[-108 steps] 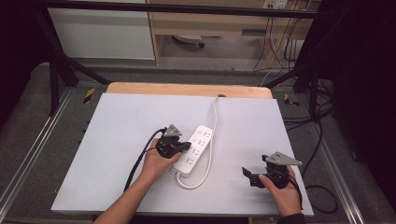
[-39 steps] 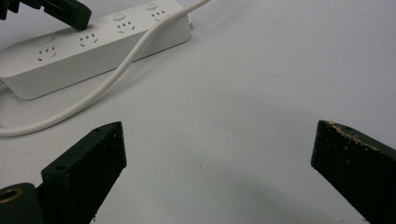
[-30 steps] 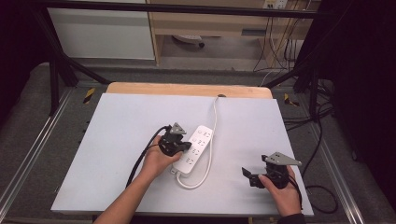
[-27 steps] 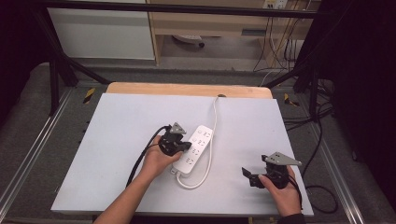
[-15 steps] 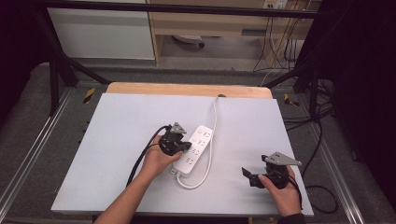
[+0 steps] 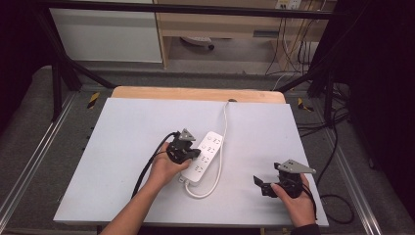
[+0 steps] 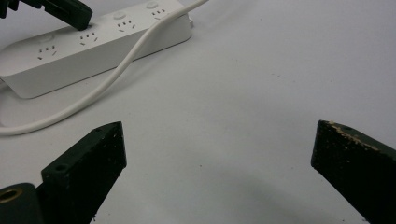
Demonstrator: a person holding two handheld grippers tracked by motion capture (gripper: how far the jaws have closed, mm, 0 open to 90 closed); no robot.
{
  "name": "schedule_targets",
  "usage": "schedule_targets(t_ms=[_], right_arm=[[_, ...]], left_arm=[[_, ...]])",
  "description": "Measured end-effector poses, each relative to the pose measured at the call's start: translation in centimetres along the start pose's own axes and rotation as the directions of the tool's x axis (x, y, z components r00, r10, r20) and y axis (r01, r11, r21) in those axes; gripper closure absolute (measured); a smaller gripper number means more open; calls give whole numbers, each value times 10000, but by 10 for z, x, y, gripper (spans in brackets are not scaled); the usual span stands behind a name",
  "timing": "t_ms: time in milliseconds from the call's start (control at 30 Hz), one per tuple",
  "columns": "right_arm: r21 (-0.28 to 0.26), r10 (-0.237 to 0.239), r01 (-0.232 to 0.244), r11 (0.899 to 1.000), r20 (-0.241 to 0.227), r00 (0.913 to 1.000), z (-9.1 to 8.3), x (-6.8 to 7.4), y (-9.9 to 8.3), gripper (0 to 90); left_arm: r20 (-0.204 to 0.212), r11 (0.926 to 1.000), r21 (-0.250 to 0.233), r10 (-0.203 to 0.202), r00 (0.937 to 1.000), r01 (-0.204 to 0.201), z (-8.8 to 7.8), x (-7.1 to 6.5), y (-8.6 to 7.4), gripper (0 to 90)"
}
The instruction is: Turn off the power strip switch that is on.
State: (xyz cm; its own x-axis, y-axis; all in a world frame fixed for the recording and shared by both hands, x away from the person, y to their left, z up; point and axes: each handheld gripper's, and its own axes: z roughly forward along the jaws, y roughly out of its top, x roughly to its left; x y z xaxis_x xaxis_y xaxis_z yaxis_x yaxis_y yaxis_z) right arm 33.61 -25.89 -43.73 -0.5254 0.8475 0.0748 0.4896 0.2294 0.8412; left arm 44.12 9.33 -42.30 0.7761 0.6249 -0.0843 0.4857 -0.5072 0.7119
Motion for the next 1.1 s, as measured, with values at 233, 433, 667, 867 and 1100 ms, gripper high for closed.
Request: schedule_targets(t_ms=[233,433,667,867,1100], right_arm=[[3,35,-35,10000,-5,10000,0,0,0,41],[19,10,-10,10000,-7,10000,0,0,0,41],[51,16,-16,10000,-32,10000,1,0,0,41],[13,43,-43,10000,-17,10000,0,-1,0,40],[11,38,-38,10000,-18,10000,0,-1,0,41]], left_arm=[[14,10000,12,-16,10000,16,0,0,0,900],[68,10000,-9,-30,10000,30,0,1,0,900],[64,10000,-21,-15,10000,15,0,1,0,900],[85,10000,-21,-12,10000,12,0,1,1,900],[70,10000,-43,-32,10000,32,0,1,0,900]])
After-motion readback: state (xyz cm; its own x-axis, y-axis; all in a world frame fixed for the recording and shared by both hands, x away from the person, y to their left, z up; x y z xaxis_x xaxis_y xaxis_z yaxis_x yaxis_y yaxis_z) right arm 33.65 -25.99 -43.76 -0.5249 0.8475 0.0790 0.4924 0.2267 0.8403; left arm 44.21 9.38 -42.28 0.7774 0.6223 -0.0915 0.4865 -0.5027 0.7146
